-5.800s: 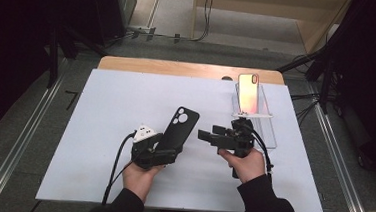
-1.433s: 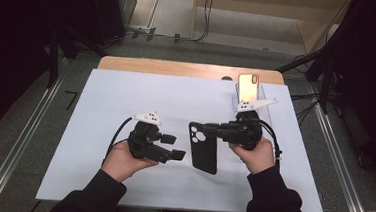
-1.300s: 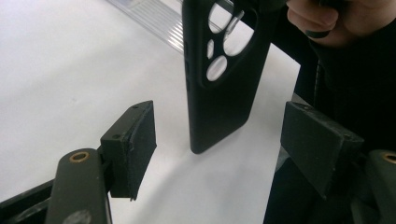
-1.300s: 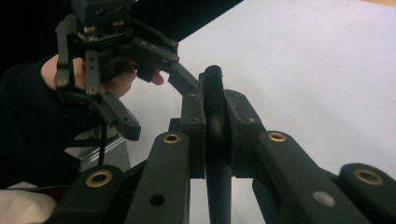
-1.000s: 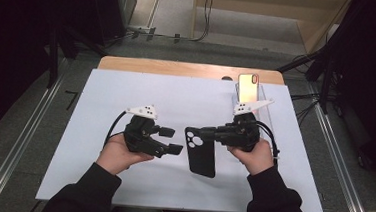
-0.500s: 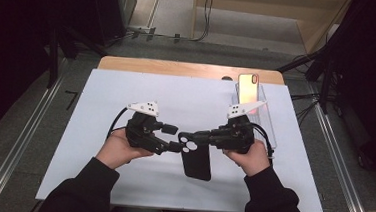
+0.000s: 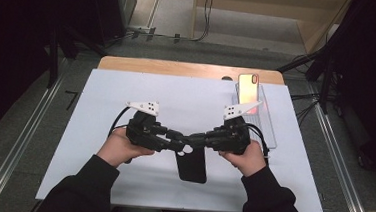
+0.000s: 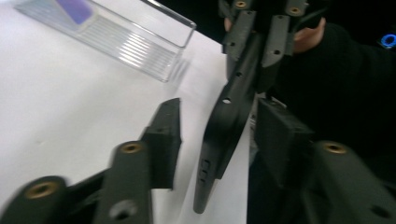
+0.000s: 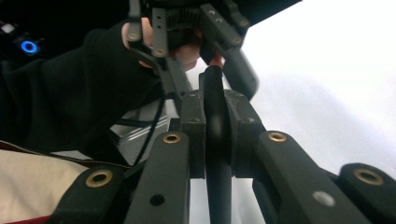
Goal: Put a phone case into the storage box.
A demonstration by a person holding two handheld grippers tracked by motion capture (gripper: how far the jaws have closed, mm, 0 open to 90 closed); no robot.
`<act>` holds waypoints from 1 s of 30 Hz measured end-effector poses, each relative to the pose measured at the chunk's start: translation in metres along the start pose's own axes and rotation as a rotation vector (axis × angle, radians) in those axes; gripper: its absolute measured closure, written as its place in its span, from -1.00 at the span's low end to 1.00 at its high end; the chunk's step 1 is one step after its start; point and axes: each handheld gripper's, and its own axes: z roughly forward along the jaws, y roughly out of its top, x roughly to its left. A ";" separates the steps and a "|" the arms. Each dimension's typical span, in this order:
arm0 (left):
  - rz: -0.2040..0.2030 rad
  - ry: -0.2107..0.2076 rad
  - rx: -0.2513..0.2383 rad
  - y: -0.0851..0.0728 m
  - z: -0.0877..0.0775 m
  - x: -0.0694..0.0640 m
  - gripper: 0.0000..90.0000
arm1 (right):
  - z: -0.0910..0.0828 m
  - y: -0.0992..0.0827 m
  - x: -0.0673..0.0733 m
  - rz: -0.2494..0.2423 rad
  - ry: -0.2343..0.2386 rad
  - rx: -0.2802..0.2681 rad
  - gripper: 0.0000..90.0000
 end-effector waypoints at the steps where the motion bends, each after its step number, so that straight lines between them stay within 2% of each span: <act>1: 0.018 -0.007 -0.003 -0.001 0.000 -0.001 0.44 | 0.000 0.000 -0.001 -0.001 0.008 -0.003 0.72; 3: 0.046 -0.011 0.008 -0.001 0.000 -0.001 0.58 | 0.000 0.000 -0.002 0.004 0.023 -0.006 0.72; 6: 0.067 -0.024 0.010 -0.002 -0.001 -0.001 0.67 | 0.000 0.000 -0.002 0.006 0.033 -0.012 0.71; 9: 0.054 -0.034 0.043 -0.001 -0.001 -0.001 0.71 | 0.001 -0.001 -0.004 0.006 0.027 -0.007 0.66; 11: 0.060 -0.030 0.039 0.000 -0.001 -0.002 0.72 | 0.001 -0.001 -0.004 0.018 0.031 -0.007 0.61; 13: 0.053 -0.032 0.033 0.000 -0.002 -0.002 0.72 | 0.001 -0.001 -0.004 0.005 0.019 -0.013 0.57; 15: 0.058 -0.016 0.043 0.000 -0.003 -0.004 0.72 | 0.001 -0.001 -0.003 0.004 0.008 -0.024 0.36; 17: 0.048 -0.006 0.046 -0.001 -0.005 -0.004 0.72 | -0.001 -0.001 -0.003 0.008 -0.010 -0.039 0.06; 21: -0.010 0.055 0.054 0.000 -0.011 -0.002 0.72 | -0.003 -0.001 -0.002 -0.025 -0.072 -0.036 -0.22; 24: -0.015 0.091 0.033 0.000 -0.016 -0.002 0.72 | -0.002 -0.002 -0.001 -0.026 -0.118 -0.038 -0.47; 26: -0.025 0.114 0.024 0.000 -0.019 -0.002 0.72 | 0.000 -0.003 0.000 -0.037 -0.152 -0.020 -0.54; 28: -0.032 0.129 0.012 0.001 -0.022 -0.003 0.72 | 0.002 -0.003 -0.001 -0.025 -0.145 -0.005 -0.66; 29: -0.040 0.141 0.006 0.002 -0.023 -0.003 0.72 | 0.003 -0.004 -0.002 -0.018 -0.136 -0.004 -0.80; 30: -0.048 0.148 0.003 0.002 -0.024 -0.004 0.72 | 0.005 -0.004 -0.002 -0.019 -0.155 -0.006 -1.00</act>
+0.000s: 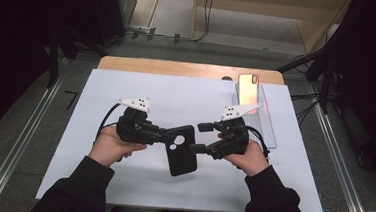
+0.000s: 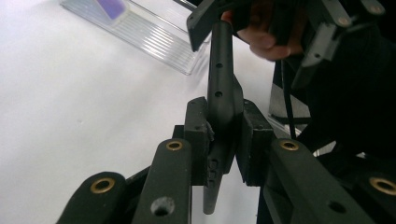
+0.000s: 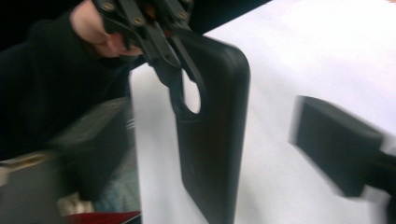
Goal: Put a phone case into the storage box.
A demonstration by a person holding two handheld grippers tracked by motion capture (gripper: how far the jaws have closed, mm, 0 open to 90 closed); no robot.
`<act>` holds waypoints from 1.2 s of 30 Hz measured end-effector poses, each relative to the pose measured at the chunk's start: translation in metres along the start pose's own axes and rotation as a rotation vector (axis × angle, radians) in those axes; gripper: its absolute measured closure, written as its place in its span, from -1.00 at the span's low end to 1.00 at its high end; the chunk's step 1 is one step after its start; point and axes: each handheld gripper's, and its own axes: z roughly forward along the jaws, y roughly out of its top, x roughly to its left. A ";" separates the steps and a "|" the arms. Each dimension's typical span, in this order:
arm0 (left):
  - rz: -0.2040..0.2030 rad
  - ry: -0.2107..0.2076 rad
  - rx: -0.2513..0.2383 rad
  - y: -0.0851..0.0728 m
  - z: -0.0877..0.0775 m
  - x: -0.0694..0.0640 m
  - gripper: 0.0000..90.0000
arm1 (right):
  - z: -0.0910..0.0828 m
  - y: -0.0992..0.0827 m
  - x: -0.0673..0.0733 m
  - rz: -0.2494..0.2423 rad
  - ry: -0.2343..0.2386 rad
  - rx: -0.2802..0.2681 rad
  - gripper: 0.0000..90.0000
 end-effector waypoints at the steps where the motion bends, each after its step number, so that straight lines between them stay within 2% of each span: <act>1: -0.005 0.010 0.000 0.000 -0.001 0.000 0.72 | 0.001 0.000 0.000 -0.006 -0.018 -0.003 -1.00; 3: -0.020 0.039 -0.006 0.001 -0.002 -0.001 0.72 | 0.001 -0.002 0.001 -0.046 -0.052 -0.050 -1.00; 6: -0.041 0.065 -0.010 0.002 -0.002 -0.001 0.72 | -0.002 -0.004 -0.002 -0.001 -0.060 -0.054 -1.00; 9: -0.069 0.102 -0.017 0.004 -0.003 -0.002 0.72 | -0.001 -0.004 -0.001 -0.003 -0.090 -0.042 -1.00; 12: -0.095 0.126 -0.032 0.005 -0.006 -0.002 0.71 | 0.005 -0.003 0.006 -0.015 -0.186 -0.018 -1.00; 13: -0.111 0.133 -0.039 0.005 -0.006 -0.002 0.72 | 0.007 -0.002 0.008 -0.007 -0.202 -0.011 -1.00; 19: -0.158 0.194 -0.059 0.006 -0.011 -0.001 0.72 | 0.016 -0.002 0.017 -0.002 -0.219 -0.026 -1.00; 26: -0.202 0.255 -0.062 0.007 -0.009 -0.003 0.72 | 0.023 -0.004 0.022 0.043 -0.305 -0.063 -1.00; 31: -0.237 0.276 -0.065 0.009 -0.005 -0.005 0.72 | 0.029 -0.006 0.026 0.066 -0.357 -0.097 -1.00; 33: -0.241 0.294 -0.061 0.009 -0.003 -0.007 0.72 | 0.032 -0.006 0.028 0.072 -0.377 -0.112 -1.00; 36: -0.240 0.297 -0.066 0.010 0.000 -0.009 0.72 | 0.035 -0.006 0.030 0.072 -0.389 -0.124 -1.00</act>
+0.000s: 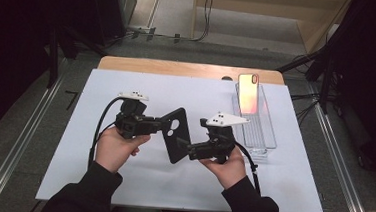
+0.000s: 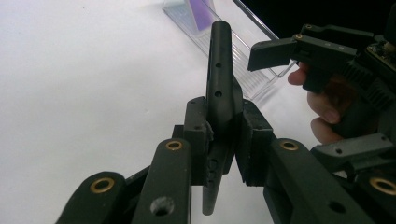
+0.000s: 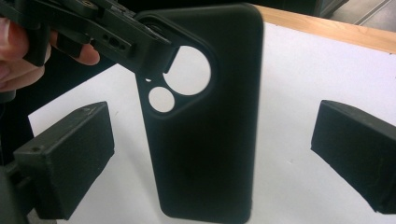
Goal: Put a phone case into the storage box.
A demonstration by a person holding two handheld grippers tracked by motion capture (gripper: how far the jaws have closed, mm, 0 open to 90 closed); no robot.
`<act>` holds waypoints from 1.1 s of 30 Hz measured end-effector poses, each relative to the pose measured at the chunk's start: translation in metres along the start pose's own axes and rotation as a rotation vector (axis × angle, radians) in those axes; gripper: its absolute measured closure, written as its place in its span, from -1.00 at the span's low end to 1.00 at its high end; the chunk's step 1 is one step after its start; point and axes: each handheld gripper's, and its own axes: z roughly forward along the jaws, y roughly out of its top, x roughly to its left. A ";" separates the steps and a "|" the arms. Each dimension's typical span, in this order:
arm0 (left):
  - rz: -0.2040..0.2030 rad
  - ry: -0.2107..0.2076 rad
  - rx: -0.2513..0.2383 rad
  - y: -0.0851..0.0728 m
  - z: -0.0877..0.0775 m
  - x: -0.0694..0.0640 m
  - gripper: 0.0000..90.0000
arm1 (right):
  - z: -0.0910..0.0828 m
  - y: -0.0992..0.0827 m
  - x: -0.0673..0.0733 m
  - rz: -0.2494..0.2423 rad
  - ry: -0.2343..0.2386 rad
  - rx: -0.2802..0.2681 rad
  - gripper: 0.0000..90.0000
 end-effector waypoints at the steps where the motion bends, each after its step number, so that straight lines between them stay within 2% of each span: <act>1: -0.001 -0.003 -0.004 0.000 0.001 -0.001 0.72 | 0.001 0.000 0.001 0.002 0.000 0.004 -1.00; 4: -0.012 -0.005 0.001 -0.001 0.003 -0.004 0.72 | 0.006 -0.002 0.005 -0.002 -0.006 0.010 -1.00; 8: -0.017 0.001 0.013 -0.001 0.006 -0.008 0.72 | 0.010 -0.004 0.009 -0.010 -0.041 0.017 -1.00; 11: -0.034 -0.010 0.008 -0.002 0.009 -0.009 0.72 | 0.014 -0.005 0.010 -0.004 -0.053 0.025 -1.00; 20: -0.033 -0.021 0.021 -0.003 0.017 -0.017 0.72 | 0.022 -0.007 0.012 -0.001 -0.100 0.041 -1.00; 24: -0.030 -0.025 0.003 -0.003 0.017 -0.020 0.71 | 0.022 -0.007 0.012 0.001 -0.105 0.035 -0.77; 29: -0.023 -0.030 -0.005 -0.003 0.017 -0.021 0.70 | 0.020 -0.007 0.012 -0.015 -0.109 0.028 -0.73; 31: -0.005 -0.023 -0.024 -0.003 0.014 -0.022 0.65 | 0.019 -0.006 0.012 -0.014 -0.104 0.029 -0.72; 32: -0.005 -0.022 -0.029 -0.003 0.013 -0.023 0.48 | 0.018 -0.005 0.012 -0.018 -0.107 0.031 -0.72; 33: -0.010 -0.024 -0.031 -0.002 0.011 -0.023 0.40 | 0.018 -0.005 0.012 -0.021 -0.109 0.029 -0.72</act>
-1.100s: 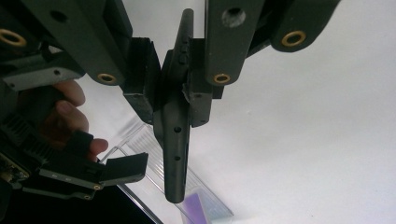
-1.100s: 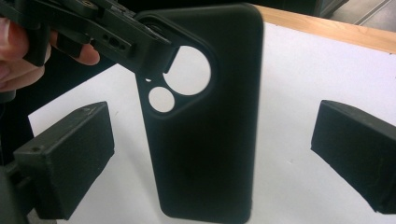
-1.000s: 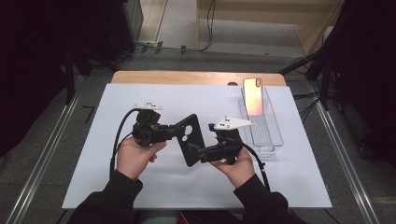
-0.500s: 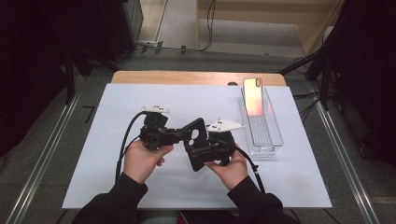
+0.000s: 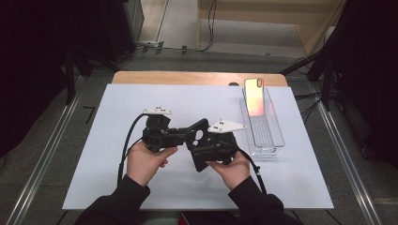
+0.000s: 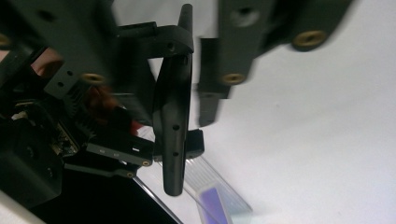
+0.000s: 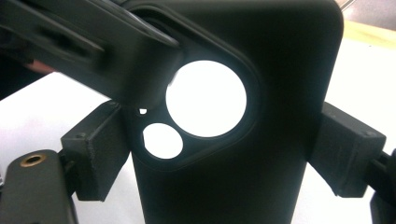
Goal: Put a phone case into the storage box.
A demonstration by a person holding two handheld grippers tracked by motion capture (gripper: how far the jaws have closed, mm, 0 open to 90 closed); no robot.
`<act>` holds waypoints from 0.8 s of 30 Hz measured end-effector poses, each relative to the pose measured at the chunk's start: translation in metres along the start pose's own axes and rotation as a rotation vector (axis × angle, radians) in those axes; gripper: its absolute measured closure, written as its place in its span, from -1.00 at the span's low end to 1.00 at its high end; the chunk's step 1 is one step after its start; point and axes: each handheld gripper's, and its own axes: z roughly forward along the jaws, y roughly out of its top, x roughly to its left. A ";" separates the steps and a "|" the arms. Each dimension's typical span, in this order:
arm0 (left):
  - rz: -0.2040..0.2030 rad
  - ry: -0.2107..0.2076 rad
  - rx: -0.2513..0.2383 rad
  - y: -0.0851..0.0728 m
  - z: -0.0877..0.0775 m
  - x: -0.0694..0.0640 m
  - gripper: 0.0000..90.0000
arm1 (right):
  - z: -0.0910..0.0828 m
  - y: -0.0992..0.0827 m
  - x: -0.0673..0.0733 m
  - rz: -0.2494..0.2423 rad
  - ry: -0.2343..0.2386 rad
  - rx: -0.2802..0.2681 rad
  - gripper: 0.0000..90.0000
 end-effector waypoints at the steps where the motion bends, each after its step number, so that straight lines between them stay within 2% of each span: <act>1: -0.003 -0.004 -0.008 0.001 -0.002 0.001 0.33 | -0.001 0.000 -0.001 -0.003 0.001 -0.002 -0.72; 5: -0.012 -0.012 -0.012 0.003 -0.011 0.002 0.16 | -0.002 0.000 -0.007 0.008 0.005 0.003 -0.72; 7: -0.002 -0.022 -0.031 0.004 -0.016 0.002 0.11 | -0.002 -0.001 -0.013 0.019 0.021 0.008 -0.72; 10: 0.007 -0.056 -0.048 0.004 -0.021 0.003 0.02 | -0.003 -0.001 -0.019 0.042 0.070 0.009 -0.72; 12: 0.021 -0.075 -0.023 0.004 -0.023 0.006 -0.07 | -0.004 0.000 -0.024 0.034 0.105 0.018 -0.72; 15: 0.035 -0.102 -0.011 0.002 -0.024 0.007 -0.13 | -0.008 0.002 -0.029 0.017 0.124 0.013 -0.72; 20: 0.104 -0.162 0.040 -0.003 -0.024 0.010 -0.28 | -0.014 0.004 -0.037 -0.009 0.170 0.012 -0.72; 22: 0.116 -0.175 0.055 -0.006 -0.023 0.012 -0.28 | -0.016 0.005 -0.040 -0.016 0.193 0.030 -0.72; 24: 0.145 -0.171 0.067 -0.012 -0.020 0.014 -0.28 | -0.018 0.007 -0.041 -0.032 0.203 0.031 -0.72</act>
